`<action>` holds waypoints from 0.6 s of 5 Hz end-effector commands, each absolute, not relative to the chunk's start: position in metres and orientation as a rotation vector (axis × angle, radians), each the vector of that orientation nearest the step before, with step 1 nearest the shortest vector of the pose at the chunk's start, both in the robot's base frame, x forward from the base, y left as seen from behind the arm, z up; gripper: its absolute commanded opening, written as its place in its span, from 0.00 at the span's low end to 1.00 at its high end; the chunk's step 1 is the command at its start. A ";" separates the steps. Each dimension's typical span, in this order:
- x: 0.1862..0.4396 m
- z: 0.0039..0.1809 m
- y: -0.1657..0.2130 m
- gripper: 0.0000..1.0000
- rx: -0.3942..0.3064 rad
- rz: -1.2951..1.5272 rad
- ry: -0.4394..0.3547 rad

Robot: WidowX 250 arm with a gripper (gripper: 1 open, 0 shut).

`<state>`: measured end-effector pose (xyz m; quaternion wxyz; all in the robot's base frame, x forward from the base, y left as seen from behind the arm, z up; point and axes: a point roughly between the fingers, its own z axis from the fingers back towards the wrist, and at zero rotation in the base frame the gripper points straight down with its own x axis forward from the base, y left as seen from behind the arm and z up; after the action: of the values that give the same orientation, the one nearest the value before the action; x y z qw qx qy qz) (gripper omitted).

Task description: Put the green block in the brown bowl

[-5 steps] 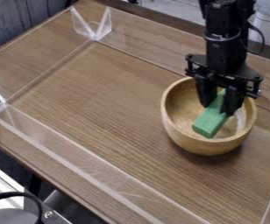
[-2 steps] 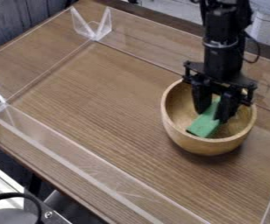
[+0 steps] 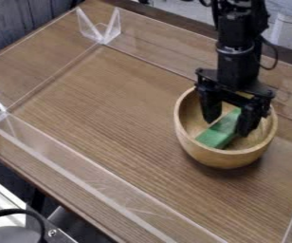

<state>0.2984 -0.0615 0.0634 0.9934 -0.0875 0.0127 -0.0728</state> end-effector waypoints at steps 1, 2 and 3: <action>0.310 0.094 -0.057 1.00 -0.184 -0.138 -0.054; 0.314 0.101 -0.056 1.00 -0.194 -0.132 -0.058; 0.313 0.089 -0.055 1.00 -0.201 -0.136 -0.017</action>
<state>0.3028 -0.0564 0.0735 0.9925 -0.0983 0.0207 -0.0699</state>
